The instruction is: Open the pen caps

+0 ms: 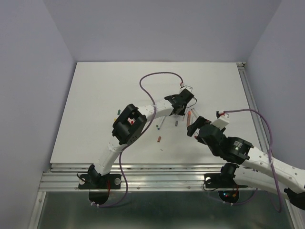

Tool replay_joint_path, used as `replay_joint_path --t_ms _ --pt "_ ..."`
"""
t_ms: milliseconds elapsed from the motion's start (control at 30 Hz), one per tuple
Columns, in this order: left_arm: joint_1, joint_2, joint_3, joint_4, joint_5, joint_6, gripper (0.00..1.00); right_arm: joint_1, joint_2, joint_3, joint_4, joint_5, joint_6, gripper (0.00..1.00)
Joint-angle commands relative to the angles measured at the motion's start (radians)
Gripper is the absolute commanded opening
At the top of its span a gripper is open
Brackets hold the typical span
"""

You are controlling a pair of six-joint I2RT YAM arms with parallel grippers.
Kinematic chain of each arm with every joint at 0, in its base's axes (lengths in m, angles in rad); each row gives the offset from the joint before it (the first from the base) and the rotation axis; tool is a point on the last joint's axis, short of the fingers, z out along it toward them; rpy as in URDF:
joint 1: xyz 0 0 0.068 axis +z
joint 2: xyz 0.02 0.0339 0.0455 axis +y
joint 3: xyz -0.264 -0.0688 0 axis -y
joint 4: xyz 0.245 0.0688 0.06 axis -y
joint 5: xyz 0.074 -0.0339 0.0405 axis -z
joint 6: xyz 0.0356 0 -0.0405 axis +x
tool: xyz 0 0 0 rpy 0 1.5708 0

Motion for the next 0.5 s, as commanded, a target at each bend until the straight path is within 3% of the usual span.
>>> replay_joint_path --t_ms 0,133,233,467 --pt "-0.011 0.004 -0.082 -0.091 0.022 -0.061 0.28 -0.002 -0.001 -0.012 0.039 0.02 -0.005 1.0" --pt "-0.011 0.005 -0.076 -0.155 -0.063 -0.127 0.09 -0.002 -0.018 -0.017 0.04 0.014 -0.003 1.0" --pt "-0.011 -0.034 -0.093 -0.157 -0.091 -0.163 0.0 -0.002 -0.035 -0.021 0.042 0.007 -0.002 1.0" --pt "-0.011 -0.236 -0.128 -0.148 -0.183 -0.248 0.0 -0.002 -0.084 -0.05 0.152 -0.119 -0.123 1.0"
